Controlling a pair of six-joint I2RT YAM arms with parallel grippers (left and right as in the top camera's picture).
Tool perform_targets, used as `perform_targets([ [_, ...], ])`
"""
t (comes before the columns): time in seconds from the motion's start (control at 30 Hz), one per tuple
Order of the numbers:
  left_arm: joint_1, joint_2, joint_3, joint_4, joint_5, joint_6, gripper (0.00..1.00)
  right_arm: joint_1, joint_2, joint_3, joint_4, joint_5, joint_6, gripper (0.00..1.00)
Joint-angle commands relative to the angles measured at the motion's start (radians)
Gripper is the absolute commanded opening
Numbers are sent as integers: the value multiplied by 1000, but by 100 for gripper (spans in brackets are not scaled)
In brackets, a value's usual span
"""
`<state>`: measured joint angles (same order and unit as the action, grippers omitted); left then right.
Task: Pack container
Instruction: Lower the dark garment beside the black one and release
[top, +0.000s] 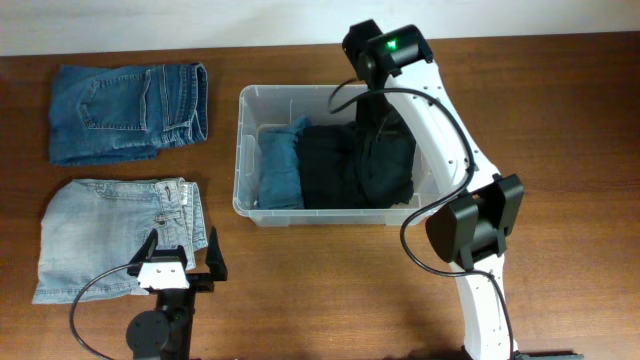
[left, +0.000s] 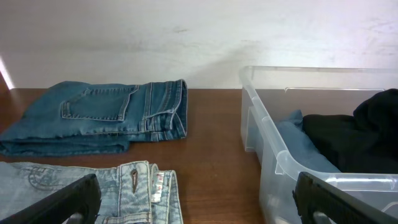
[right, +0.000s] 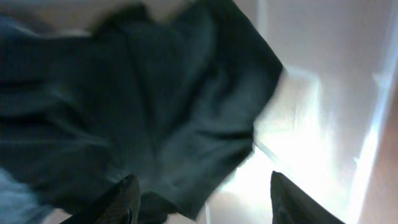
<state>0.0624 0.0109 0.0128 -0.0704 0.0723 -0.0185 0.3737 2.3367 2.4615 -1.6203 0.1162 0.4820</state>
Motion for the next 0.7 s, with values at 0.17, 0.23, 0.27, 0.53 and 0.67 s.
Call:
perform_targets([
  [0.17,6,-5,-4,-2,11,12,99,-1,-5,1,149,-268,-253,54],
  [0.23,6,-5,-4,-2,11,12,99,-2,-6,-25,161,-258,-286,44],
  [0.27,6,-5,-4,-2,11,12,99,-3,-5,-38,165,-253,-292,38],
  [0.53,6,-5,-4,-2,11,12,99,-3,-6,-239,256,-247,-269,14],
  [0.67,6,-5,-4,-2,11,12,99,-3,-5,-369,317,-252,-265,7],
])
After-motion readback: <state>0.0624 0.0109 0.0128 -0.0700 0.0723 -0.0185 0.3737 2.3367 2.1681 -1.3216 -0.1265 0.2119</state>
